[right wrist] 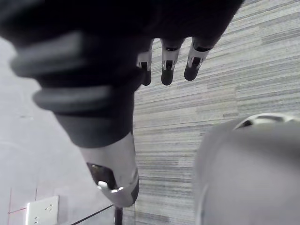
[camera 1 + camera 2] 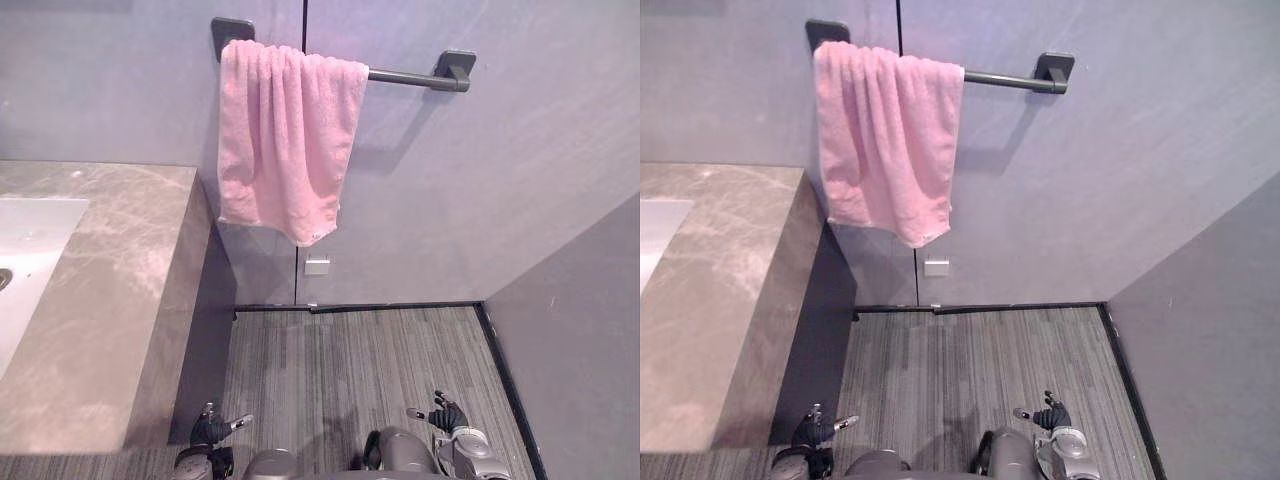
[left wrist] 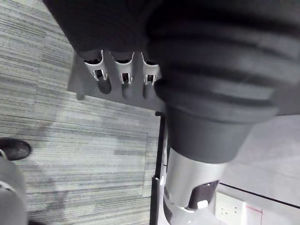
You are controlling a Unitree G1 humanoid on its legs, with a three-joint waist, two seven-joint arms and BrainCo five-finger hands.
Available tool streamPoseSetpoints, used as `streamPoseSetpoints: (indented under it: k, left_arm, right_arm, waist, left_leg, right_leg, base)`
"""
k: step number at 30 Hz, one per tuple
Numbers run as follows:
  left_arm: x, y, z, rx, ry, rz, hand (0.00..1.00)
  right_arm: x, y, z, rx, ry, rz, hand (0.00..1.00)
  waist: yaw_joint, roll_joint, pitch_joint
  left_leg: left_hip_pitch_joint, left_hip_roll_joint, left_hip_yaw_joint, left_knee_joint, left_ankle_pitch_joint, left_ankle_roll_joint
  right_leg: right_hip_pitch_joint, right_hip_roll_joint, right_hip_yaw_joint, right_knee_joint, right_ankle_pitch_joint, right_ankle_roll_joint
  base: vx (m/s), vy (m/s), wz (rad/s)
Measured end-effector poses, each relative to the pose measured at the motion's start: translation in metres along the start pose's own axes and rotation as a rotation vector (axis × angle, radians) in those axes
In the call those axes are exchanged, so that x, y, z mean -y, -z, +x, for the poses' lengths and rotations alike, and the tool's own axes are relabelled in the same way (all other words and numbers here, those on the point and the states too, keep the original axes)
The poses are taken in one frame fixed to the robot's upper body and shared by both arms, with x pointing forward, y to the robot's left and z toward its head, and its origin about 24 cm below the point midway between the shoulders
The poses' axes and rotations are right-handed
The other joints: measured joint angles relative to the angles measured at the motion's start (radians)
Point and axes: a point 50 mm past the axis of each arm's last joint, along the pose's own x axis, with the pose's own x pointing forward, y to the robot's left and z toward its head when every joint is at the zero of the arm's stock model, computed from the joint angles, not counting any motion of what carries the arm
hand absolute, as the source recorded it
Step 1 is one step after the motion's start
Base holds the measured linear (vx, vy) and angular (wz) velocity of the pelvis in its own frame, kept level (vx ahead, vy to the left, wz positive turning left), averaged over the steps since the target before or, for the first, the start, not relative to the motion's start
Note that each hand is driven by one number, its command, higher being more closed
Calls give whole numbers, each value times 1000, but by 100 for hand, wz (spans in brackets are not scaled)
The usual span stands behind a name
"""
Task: Organize washtable
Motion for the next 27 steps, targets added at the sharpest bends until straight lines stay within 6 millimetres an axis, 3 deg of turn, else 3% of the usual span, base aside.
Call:
streamPoseSetpoints:
  k: [1,2,3,5,6,7,9,11,13,14,15,18,22,27]
  left_arm:
    - [0,2,-1,-6,-1,-2,0]
    - [9,5,-1,-18,10,-22,0]
    - [11,7,-3,-20,13,-29,0]
    - [19,9,-3,-27,23,-51,0]
    - [22,9,-4,-30,20,-81,0]
    - [24,11,-5,-33,16,-101,0]
    - [26,13,-6,-39,22,-102,0]
    - [33,7,-4,-21,39,-112,0]
    - [37,1,-2,-5,50,-114,0]
    - [38,1,-2,-6,52,-115,0]
    - [38,3,-3,-13,51,-115,0]
    - [31,2,-2,-11,36,-99,0]
    - [24,10,-3,-38,22,-82,0]
    - [23,18,-5,-70,25,-61,0]
  right_arm:
    - [3,10,-2,-33,7,-2,0]
    - [10,19,-5,-62,25,2,0]
    - [11,20,-5,-65,32,4,0]
    - [16,17,-5,-51,41,4,0]
    - [14,11,-5,-25,38,8,0]
    - [9,8,-4,-10,29,21,0]
    - [1,5,-5,3,17,47,0]
    - [-4,1,-4,16,10,83,0]
    - [-3,-8,-2,42,14,97,0]
    - [-2,-8,-2,43,17,99,0]
    - [1,-4,-2,34,28,107,0]
    - [-5,10,-6,-10,19,123,0]
    - [-6,12,-7,-12,18,119,0]
    - [-4,21,-9,-38,25,110,0]
  waist:
    - [-11,-13,-4]
    - [-20,6,-16]
    - [-16,18,-28]
    - [-14,43,-39]
    - [-17,61,-33]
    - [-4,72,-28]
    - [19,58,-24]
    - [40,40,-26]
    - [38,39,-26]
    - [38,46,-29]
    - [39,56,-31]
    - [41,26,-36]
    - [39,18,-45]
    - [34,6,-58]
  left_leg:
    - [27,-13,-32,-4,-19,-32]
    - [54,6,-73,-4,-41,-61]
    - [49,20,-87,11,-37,-67]
    - [-47,55,-102,195,-37,-76]
    - [-146,91,-99,413,-10,-123]
    - [-242,171,-56,649,-5,-146]
    - [-274,208,4,702,-9,-140]
    - [-316,198,58,601,-20,-122]
    - [-352,156,53,344,-6,-128]
    - [-352,144,31,266,19,-137]
    - [-345,125,4,195,134,-129]
    - [-292,79,22,153,142,-122]
    - [-225,52,50,85,148,-112]
    - [-173,26,66,-29,203,-108]
  right_leg:
    - [-2,-3,38,-12,75,-25]
    - [2,5,42,55,111,-49]
    - [2,8,28,64,91,-58]
    - [25,21,-14,45,58,-75]
    - [74,46,-40,4,48,-89]
    - [162,89,-49,-54,41,-110]
    - [241,101,-53,-86,34,-123]
    - [299,88,-50,-134,34,-123]
    - [319,62,-44,-154,30,-114]
    - [320,59,-41,-154,25,-103]
    - [327,58,-29,-155,15,-83]
    - [356,12,-12,-164,6,-54]
    - [373,-9,17,-175,8,-39]
    - [374,-19,41,-199,10,-28]
  base:
    - [516,-230,124]
    - [457,-226,92]
    - [550,-264,78]
    - [379,-203,45]
    - [402,-231,43]
    - [418,-210,31]
    - [388,-140,-5]
    - [343,-83,-3]
    - [232,54,-10]
    - [260,161,-18]
    - [224,159,-16]
    - [190,126,1]
    - [77,61,-17]
    - [-6,-18,-12]
